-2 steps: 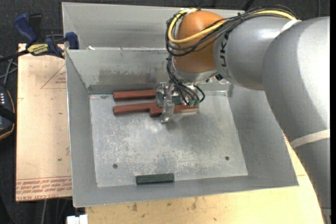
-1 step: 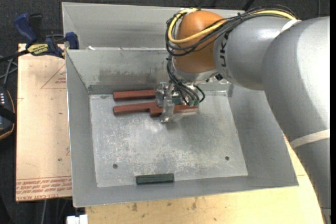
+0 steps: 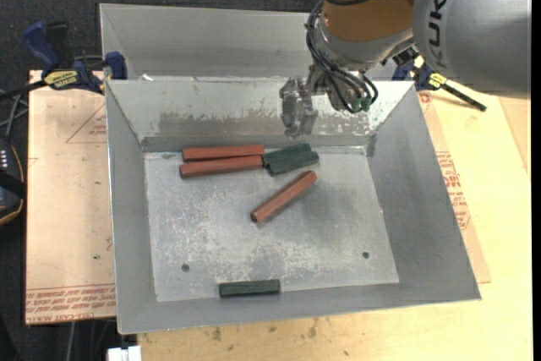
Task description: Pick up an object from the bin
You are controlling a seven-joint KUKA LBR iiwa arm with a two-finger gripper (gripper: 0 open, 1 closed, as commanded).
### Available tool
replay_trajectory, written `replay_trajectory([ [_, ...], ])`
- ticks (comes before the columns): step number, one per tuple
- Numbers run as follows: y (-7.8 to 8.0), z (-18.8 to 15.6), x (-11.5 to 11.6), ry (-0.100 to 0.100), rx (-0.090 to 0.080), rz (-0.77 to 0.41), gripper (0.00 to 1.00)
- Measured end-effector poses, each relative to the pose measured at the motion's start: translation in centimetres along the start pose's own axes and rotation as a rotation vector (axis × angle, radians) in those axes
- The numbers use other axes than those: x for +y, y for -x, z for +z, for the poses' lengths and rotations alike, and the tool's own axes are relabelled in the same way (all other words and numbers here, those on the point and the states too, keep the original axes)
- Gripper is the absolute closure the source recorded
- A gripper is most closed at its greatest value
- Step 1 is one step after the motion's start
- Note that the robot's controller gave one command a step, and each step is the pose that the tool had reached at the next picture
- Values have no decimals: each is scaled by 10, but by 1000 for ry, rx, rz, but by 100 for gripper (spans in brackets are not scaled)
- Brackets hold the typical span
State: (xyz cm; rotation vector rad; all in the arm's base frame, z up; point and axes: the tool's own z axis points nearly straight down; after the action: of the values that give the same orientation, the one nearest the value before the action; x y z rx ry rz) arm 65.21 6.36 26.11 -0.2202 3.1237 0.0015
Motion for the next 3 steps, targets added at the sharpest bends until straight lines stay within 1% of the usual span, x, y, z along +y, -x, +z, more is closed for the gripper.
replay_trajectory([
  [1,-1,3,0,1,6,0,0],
  [2,-1,3,0,1,6,0,0],
  [3,-50,46,11,1,5,-77,0],
])
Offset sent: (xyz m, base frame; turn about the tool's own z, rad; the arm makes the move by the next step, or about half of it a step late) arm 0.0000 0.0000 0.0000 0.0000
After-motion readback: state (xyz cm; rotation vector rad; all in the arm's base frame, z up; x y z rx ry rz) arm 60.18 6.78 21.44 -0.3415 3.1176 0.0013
